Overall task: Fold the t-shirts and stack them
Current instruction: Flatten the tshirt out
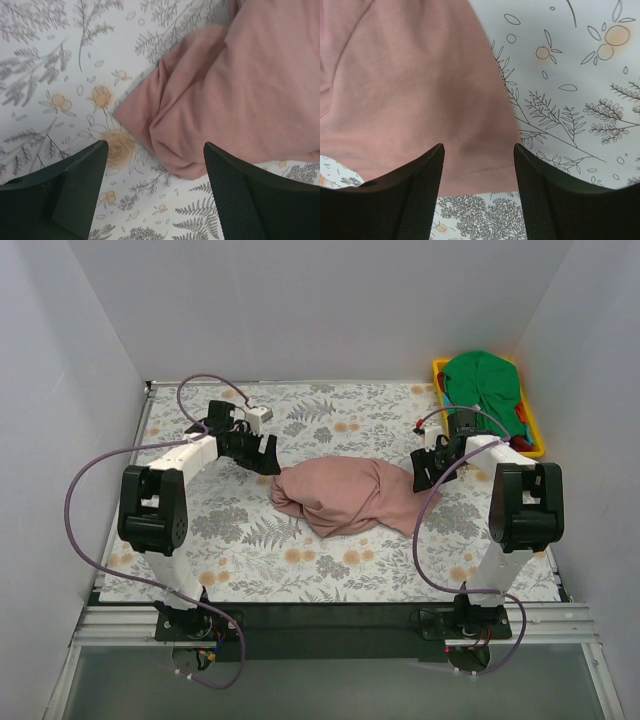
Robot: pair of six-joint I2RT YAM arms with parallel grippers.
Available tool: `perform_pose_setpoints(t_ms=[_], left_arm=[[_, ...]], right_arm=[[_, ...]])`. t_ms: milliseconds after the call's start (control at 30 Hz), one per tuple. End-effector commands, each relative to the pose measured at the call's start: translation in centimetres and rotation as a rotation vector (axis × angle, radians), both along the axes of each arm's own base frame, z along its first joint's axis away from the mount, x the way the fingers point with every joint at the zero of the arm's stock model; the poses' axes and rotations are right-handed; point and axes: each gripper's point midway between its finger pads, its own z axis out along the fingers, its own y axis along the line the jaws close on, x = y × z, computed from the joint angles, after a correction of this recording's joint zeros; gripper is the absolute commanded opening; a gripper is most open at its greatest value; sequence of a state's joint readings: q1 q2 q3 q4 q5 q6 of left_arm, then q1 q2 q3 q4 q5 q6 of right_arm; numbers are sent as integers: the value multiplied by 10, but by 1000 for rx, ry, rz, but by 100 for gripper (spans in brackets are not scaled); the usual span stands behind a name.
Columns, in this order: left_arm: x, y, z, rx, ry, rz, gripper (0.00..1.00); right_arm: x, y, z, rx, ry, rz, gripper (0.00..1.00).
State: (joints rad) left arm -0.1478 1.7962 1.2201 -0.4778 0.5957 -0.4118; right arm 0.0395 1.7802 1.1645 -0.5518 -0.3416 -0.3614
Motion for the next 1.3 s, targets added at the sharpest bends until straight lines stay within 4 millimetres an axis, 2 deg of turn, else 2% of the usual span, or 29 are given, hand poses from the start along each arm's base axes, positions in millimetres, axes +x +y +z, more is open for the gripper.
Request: perform_pose_setpoints(t_ms=[0,67,167,267,300,367,400,433,467,500,533,567,633,667,700,767,833,867,900,933,1000,1033,1067,1100,1133,1167,1200,1233,1267], left_arm=[[41,-22,50,-88,-129,-4,76],[45,-31,45,-84,-114,-8,76],[50,-37,35,-44,-122,-4,77],[51,-41,13,15,-119,-6,77],[50,-42,5,27,-107,-11,76],[40,-46,-8,67,-96,-37,72],[36,-47,-12,82,-99,-53,69],[29,-51,-12,93,-101,-76,56],[19,-49,-20,108,-85,-94,50],[13,-50,-19,97,-76,-110,42],[7,-49,-14,94,-73,-114,34],[-2,-46,-16,99,-63,-118,17],[-12,-43,-9,89,-80,-137,8],[-13,-42,14,79,-147,-133,0],[-23,-38,11,82,-150,-135,0],[-24,-34,43,65,-259,-127,0],[-39,-34,54,48,-299,-185,0],[-48,-35,59,32,-321,-220,0],[-58,-36,79,15,-385,-252,0],[-76,-36,69,35,-384,-320,0],[-101,-35,76,48,-437,-403,0],[-120,-30,61,89,-444,-495,0],[-131,-26,55,106,-450,-531,0],[-141,-19,58,133,-499,-565,0],[-156,-10,47,167,-472,-604,0],[-170,4,22,242,-466,-681,0],[-181,13,12,271,-457,-713,0],[-194,22,6,298,-445,-724,0],[-204,28,-4,306,-426,-713,2]], right_arm=[[12,1,-3,-7,-15,22,64],[8,0,-13,-13,14,22,63],[7,-3,-23,-30,39,19,57],[7,-7,-29,-55,51,16,38],[7,-9,-31,-65,55,16,27],[6,-10,-33,-75,65,18,12],[10,-11,-30,-79,55,19,2],[15,-11,-26,-80,43,20,1],[17,-11,-20,-80,33,21,1],[20,-9,-14,-74,21,23,1],[30,-9,-3,-66,-10,22,1],[34,-8,9,-62,-40,23,1],[48,-4,35,-33,-108,27,1],[53,-3,55,-21,-159,29,1],[57,-2,67,-12,-192,30,1],[69,2,106,12,-292,37,1],[73,6,132,43,-358,56,1],[73,13,156,83,-417,82,1],[71,18,168,106,-446,111,1],[65,29,181,167,-465,153,1],[54,41,207,230,-518,200,1],[43,54,218,298,-522,249,1],[32,61,231,323,-546,283,1],[20,75,236,351,-547,335,1],[5,87,238,380,-538,392,1],[-9,96,247,391,-555,435,1],[-22,106,248,406,-553,475,1],[-45,127,237,436,-511,544,1],[-61,138,241,450,-527,599,1]])
